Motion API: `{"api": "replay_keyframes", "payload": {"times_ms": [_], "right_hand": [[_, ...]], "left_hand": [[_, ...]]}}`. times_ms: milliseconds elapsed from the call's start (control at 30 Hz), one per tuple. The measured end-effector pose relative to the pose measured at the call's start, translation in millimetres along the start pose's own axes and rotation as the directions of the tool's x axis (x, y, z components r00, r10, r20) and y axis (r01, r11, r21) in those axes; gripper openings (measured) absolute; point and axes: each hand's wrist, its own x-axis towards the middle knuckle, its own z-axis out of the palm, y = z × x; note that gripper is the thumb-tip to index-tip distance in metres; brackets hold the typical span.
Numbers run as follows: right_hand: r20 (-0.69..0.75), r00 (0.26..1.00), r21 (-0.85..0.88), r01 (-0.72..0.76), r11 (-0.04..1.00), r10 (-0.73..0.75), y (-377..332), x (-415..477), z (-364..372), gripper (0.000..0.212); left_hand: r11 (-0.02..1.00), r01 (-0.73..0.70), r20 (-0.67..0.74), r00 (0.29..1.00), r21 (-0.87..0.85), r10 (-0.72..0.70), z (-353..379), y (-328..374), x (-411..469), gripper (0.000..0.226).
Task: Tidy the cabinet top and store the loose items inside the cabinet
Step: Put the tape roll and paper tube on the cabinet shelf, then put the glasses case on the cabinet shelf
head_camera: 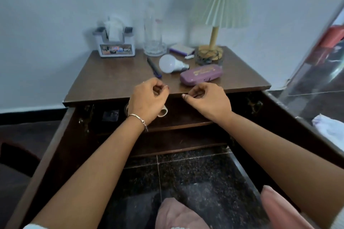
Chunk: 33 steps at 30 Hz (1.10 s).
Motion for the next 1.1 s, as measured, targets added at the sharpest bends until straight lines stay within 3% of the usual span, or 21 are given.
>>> {"api": "replay_keyframes", "payload": {"times_ms": [167,233,367,500,600,767,967,1100], "right_hand": [[-0.081,0.997,-0.055,-0.014,0.998,0.009,-7.2,12.8,-34.4,0.021],[-0.118,0.993,-0.070,-0.024,0.997,0.016,-4.4,20.4,-42.9,0.017],[-0.205,0.968,-0.013,-0.149,0.989,0.144,5.7,40.7,-53.5,0.040],[-0.127,0.932,0.113,-0.328,0.938,0.341,15.6,58.9,-46.2,0.052],[-0.072,0.919,0.204,-0.366,0.908,0.387,22.5,66.2,-33.2,0.054],[-0.075,0.922,0.264,-0.349,0.899,0.379,35.5,74.1,-21.6,0.057],[-0.125,0.921,0.379,-0.300,0.876,0.370,34.1,66.0,-21.4,0.052],[-0.038,0.912,0.657,-0.285,0.698,0.408,28.3,48.4,-34.0,0.043]], "left_hand": [[0.998,0.043,0.071,0.997,-0.035,-0.040,-1.0,13.6,20.3,0.004],[0.998,0.065,0.147,0.987,-0.010,-0.063,2.4,13.8,25.8,0.017],[0.999,0.051,0.212,0.976,0.014,-0.053,16.4,20.1,33.9,0.040],[0.999,0.051,0.285,0.957,-0.005,-0.047,33.3,29.1,44.6,0.072],[0.996,0.076,0.319,0.946,-0.036,-0.061,46.7,30.3,47.1,0.085],[0.998,0.063,0.256,0.964,0.031,-0.069,57.4,25.1,50.9,0.078],[0.981,0.155,0.313,0.943,-0.118,-0.112,49.0,23.3,48.9,0.064],[0.936,0.197,0.362,0.929,-0.293,-0.082,27.6,23.8,34.2,0.053]]}}
